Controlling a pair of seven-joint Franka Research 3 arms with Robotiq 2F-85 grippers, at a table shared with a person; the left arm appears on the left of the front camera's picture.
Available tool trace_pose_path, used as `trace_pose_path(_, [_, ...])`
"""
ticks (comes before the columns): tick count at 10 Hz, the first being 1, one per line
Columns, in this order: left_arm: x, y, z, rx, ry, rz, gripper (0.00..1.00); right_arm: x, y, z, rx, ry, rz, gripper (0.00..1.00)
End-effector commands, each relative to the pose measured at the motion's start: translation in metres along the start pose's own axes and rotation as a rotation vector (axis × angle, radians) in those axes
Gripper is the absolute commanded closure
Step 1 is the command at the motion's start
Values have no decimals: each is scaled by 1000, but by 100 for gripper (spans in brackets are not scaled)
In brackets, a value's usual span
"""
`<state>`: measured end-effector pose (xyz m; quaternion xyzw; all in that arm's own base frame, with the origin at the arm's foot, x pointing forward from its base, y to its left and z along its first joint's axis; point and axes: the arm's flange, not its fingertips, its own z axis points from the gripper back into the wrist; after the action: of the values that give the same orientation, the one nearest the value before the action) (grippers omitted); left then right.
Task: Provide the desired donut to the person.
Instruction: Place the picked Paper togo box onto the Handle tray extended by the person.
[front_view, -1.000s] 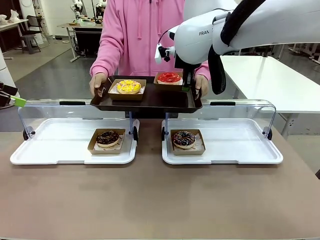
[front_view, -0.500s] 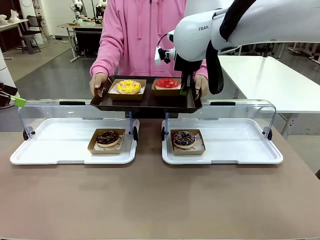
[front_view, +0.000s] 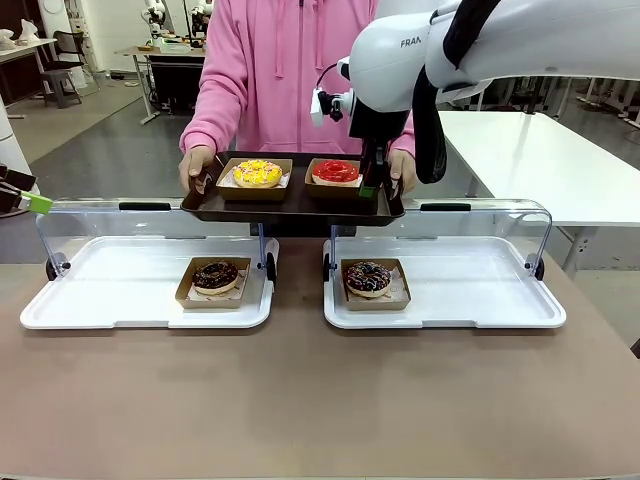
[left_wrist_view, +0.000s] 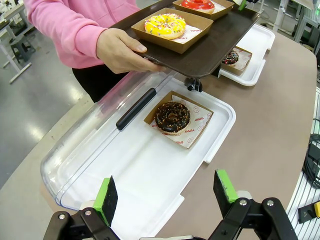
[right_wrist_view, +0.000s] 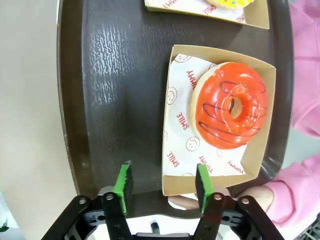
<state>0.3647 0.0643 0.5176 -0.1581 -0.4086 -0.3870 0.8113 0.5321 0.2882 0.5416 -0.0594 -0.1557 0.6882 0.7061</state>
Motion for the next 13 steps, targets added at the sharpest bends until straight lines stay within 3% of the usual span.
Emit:
trace_pose_path(1, [-1, 1, -1, -2, -15, 4, 0, -9, 4, 12, 23, -57, 5, 0])
trace_pose_path(7, [-1, 1, -1, -2, -15, 4, 0, -12, -1, 16, 69, -64, -34, 0])
trace_pose_path(8, [-1, 1, -1, -2, -15, 4, 0, -17, -5, 18, 75, 6, -124, 0])
trace_pose_path(9, [-1, 1, -1, -2, -15, 4, 0, -8, 1, 16, 38, -39, -5, 0])
trace_pose_path(13, [-1, 1, -1, -2, -15, 4, 0, -8, 1, 16, 38, -39, -5, 0])
